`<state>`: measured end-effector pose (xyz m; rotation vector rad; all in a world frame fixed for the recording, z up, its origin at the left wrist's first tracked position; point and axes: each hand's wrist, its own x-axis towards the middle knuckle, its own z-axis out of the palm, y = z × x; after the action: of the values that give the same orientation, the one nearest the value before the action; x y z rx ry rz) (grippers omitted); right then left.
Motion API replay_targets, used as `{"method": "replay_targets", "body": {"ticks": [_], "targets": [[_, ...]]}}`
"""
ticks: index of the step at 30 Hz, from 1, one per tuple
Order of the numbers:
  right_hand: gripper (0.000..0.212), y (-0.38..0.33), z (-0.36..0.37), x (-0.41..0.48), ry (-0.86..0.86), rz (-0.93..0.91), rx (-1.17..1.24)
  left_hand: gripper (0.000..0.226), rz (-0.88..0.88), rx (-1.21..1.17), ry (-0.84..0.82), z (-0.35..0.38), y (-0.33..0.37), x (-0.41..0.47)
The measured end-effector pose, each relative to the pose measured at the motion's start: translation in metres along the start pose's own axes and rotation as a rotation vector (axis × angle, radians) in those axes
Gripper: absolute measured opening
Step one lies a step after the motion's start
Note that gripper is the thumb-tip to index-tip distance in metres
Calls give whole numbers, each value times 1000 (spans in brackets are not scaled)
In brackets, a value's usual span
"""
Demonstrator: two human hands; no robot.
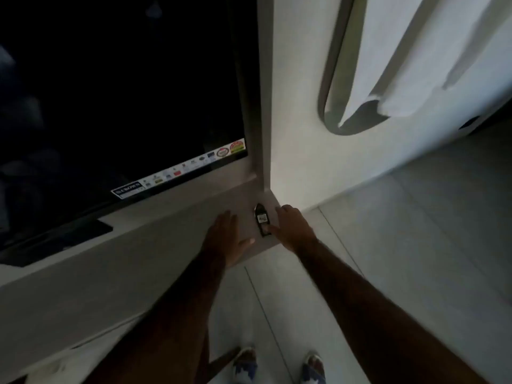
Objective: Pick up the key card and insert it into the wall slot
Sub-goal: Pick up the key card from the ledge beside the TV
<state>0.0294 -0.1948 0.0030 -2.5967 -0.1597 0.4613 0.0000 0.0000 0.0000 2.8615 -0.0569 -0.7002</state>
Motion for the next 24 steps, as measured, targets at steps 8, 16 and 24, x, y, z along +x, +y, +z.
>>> {"method": "replay_targets", "body": {"ticks": [8,16,24], "targets": [[41,-32,27,32,87,171,109,125,-19,25,12,27,-18,-4],[25,-26,30,41,124,354,292,122,-21,-6,32,29,-20,-5],[7,-4,11,23,144,465,878,88,-39,-94,-43,4,-6,-2]]}}
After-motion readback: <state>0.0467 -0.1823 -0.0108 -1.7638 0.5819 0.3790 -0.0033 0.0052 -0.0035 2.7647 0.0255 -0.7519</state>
